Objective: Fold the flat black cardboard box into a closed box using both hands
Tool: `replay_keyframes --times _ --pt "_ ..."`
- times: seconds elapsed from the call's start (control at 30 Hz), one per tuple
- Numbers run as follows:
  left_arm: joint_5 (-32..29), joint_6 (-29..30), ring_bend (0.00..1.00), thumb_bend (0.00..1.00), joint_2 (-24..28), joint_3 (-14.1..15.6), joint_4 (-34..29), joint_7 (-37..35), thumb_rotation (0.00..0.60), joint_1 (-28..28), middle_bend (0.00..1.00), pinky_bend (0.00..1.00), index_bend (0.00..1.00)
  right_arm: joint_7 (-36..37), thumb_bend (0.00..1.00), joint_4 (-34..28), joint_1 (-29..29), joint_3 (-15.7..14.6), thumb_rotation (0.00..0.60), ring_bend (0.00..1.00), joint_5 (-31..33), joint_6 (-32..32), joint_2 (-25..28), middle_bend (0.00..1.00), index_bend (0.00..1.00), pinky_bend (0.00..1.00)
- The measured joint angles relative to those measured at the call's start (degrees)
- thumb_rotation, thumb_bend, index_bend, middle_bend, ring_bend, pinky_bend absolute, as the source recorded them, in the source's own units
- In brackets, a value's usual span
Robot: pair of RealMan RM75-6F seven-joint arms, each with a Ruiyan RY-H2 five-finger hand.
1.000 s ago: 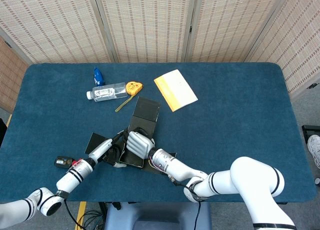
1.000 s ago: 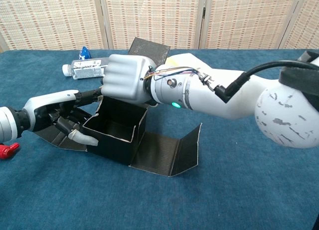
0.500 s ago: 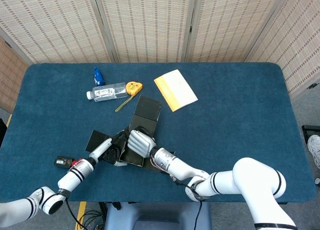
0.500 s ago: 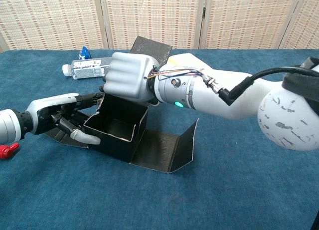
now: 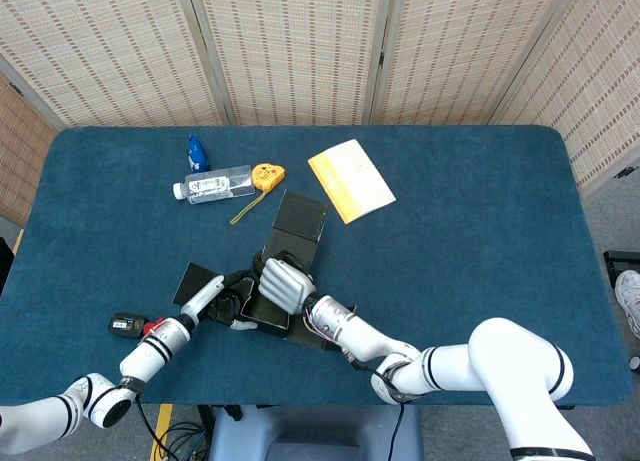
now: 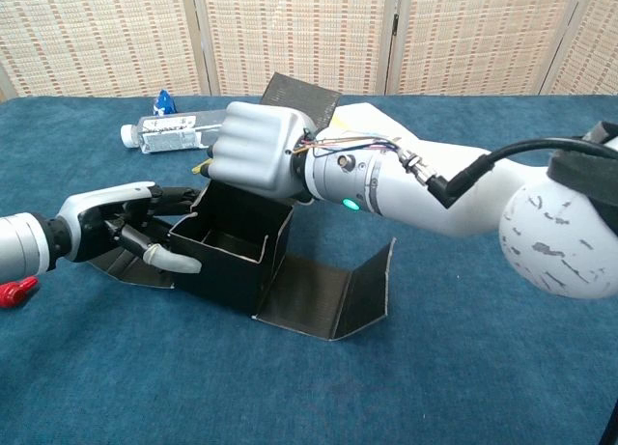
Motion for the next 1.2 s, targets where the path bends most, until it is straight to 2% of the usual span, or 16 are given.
replay_keyframes --times 0.1,0.2,0.27,0.43,0.6,0.9,1.07,1.2 --pt "-0.19 -0.19 0.64 0.09 -0.13 -0.11 0.11 0.09 0.6 0.0 0.32 0.62 0.27 -0.48 0.15 -0.22 -0.26 0.28 0.6 0.72 0.94 0.06 0.01 0.33 0.3 0.89" --pt "-0.41 -0.41 0.64 0.09 -0.09 -0.2 0.1 0.23 0.6 0.04 0.32 0.62 0.27 -1.12 0.15 -0.87 -0.53 0.74 0.6 0.69 2.88 0.11 0.09 0.22 0.06 0.89" --pt "-0.42 -0.56 0.64 0.09 0.09 -0.2 0.04 0.29 0.6 0.05 0.32 0.62 0.27 -1.63 0.14 -1.61 -0.64 1.15 0.6 0.66 4.5 0.18 0.24 0.13 0.0 0.89" --pt "-0.27 -0.39 0.64 0.09 0.33 -0.17 -0.01 0.36 0.6 0.21 0.32 0.62 0.27 -1.37 0.1 -5.06 -0.9 3.09 0.6 0.63 9.06 0.14 1.39 0.01 0.0 0.86" --pt "0.11 -0.26 0.63 0.09 0.66 0.16 -0.13 0.54 0.6 0.39 0.32 0.62 0.27 2.21 0.06 -7.18 -1.37 4.36 0.6 0.63 10.91 -0.46 2.97 0.0 0.0 0.86" --pt "0.21 -0.11 0.63 0.09 1.71 0.15 -0.65 -0.12 0.6 0.59 0.32 0.62 0.27 11.76 0.06 -12.94 -2.87 7.23 0.6 0.62 14.45 -2.04 7.07 0.0 0.0 0.86" --pt "-0.09 -0.18 0.63 0.09 3.01 -0.15 -1.34 -1.74 0.6 0.72 0.32 0.62 0.26 19.39 0.06 -17.01 -4.74 9.4 0.6 0.62 14.32 -2.13 10.87 0.0 0.0 0.86" --pt "-0.11 -0.71 0.63 0.09 4.43 -0.26 -1.71 -4.3 0.6 0.64 0.32 0.62 0.26 26.58 0.07 -20.16 -8.08 10.2 0.6 0.62 9.8 0.08 14.3 0.01 0.0 0.86"
